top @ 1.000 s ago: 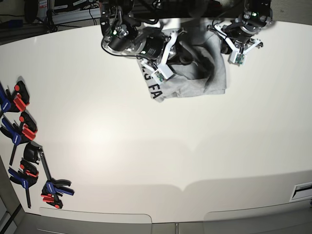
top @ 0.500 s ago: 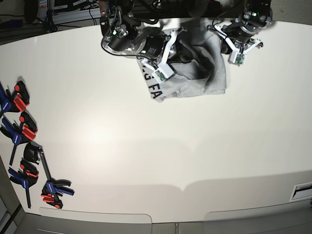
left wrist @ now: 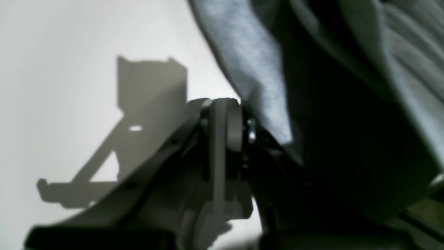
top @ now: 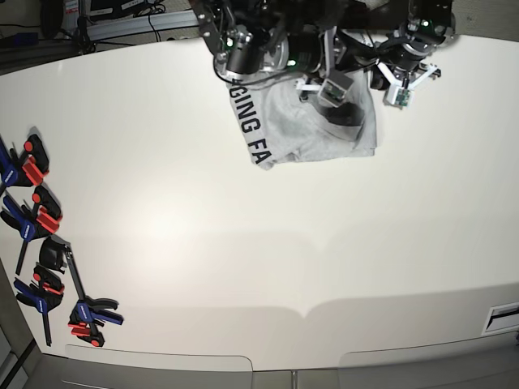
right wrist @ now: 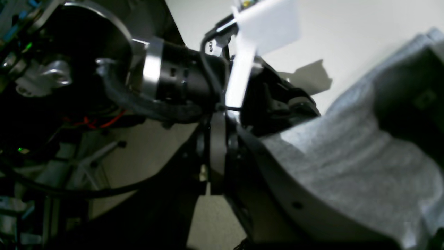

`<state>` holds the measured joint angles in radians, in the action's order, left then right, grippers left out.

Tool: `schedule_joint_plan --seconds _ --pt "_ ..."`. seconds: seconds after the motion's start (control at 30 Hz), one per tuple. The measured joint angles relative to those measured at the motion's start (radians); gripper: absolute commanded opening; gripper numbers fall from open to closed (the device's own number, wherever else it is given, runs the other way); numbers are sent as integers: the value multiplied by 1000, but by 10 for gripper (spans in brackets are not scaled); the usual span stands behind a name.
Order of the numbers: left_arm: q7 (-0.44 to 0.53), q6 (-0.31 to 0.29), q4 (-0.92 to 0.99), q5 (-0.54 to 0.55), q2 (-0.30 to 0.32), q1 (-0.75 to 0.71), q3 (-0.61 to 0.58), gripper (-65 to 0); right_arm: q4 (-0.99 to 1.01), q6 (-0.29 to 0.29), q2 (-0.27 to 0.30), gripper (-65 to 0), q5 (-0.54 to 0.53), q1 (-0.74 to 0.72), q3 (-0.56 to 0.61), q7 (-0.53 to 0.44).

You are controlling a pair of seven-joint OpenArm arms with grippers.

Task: Fold the T-shirt properly
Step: 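Fold the lifted shirt end over toward the left gripper, then grasp the folded bundle with both grippers and press it flat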

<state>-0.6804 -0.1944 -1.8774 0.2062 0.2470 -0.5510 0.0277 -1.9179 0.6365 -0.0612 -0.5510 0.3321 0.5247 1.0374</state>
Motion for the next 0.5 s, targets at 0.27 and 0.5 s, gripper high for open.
schedule_joint_plan --seconds 0.27,0.5 --pt "0 2 0 0 0 1 0 -597 0 0 0 -419 -26 -23 12 -44" --pt "-9 -5 -46 -26 -3 5 33 -597 -5 0 -5 -414 -18 -112 3 -85"
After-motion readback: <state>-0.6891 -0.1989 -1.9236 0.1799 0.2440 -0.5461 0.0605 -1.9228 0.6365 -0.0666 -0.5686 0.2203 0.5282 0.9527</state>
